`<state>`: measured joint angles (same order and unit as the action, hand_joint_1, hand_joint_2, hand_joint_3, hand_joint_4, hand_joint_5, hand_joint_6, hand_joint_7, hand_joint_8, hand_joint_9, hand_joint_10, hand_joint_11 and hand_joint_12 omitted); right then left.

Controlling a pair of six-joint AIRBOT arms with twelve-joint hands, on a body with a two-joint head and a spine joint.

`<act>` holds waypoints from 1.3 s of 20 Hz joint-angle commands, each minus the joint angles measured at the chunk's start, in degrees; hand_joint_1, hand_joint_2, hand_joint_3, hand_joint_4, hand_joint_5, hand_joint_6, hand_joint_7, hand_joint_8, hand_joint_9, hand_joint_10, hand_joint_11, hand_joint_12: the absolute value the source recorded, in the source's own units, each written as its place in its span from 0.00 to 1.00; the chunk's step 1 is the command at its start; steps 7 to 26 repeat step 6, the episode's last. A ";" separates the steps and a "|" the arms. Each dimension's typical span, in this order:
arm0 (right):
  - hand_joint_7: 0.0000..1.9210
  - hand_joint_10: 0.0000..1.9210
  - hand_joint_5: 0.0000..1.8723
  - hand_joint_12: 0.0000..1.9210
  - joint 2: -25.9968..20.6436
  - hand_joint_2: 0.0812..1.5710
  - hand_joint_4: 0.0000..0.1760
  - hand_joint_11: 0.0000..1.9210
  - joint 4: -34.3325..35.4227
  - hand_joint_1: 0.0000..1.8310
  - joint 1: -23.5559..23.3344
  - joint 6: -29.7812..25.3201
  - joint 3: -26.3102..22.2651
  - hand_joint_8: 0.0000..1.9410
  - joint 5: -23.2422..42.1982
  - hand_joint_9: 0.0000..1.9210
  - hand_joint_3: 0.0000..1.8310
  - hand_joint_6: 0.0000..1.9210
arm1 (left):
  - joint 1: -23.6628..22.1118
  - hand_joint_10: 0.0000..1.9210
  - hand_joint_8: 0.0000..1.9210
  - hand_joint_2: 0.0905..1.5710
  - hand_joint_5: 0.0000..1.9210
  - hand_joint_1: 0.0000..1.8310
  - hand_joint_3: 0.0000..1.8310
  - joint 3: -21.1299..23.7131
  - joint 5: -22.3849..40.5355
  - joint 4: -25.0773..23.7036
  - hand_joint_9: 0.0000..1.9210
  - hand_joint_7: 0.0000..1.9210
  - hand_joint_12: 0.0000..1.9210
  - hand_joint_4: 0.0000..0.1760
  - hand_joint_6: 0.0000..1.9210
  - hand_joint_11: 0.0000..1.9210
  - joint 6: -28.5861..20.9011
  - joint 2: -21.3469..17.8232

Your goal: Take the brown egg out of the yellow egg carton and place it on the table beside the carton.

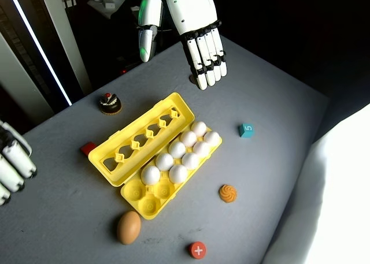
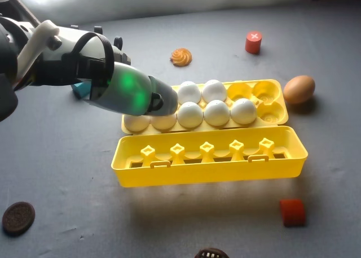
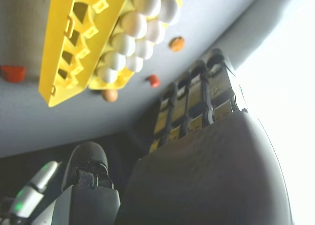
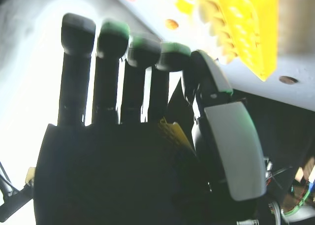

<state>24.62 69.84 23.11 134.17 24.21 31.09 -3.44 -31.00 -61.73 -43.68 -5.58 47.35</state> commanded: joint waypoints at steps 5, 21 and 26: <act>0.44 1.00 0.46 1.00 -0.48 0.88 0.00 0.44 -0.21 0.45 -0.53 1.71 -0.07 1.00 7.96 0.41 0.00 1.00 | -0.81 0.00 0.00 0.73 0.01 0.00 0.00 -0.07 2.15 -3.84 0.00 0.00 0.00 0.00 0.00 0.00 0.19 -0.13; 0.42 1.00 0.45 1.00 -0.48 0.88 0.00 0.43 -0.21 0.45 -0.52 1.91 -0.18 1.00 8.41 0.40 0.00 1.00 | -0.81 0.00 0.00 0.73 0.00 0.00 0.00 -0.07 2.15 -3.84 0.00 0.00 0.00 0.00 0.00 0.00 0.19 -0.14; 0.42 1.00 0.45 1.00 -0.48 0.88 0.00 0.43 -0.21 0.45 -0.52 1.91 -0.18 1.00 8.41 0.40 0.00 1.00 | -0.81 0.00 0.00 0.73 0.00 0.00 0.00 -0.07 2.15 -3.84 0.00 0.00 0.00 0.00 0.00 0.00 0.19 -0.14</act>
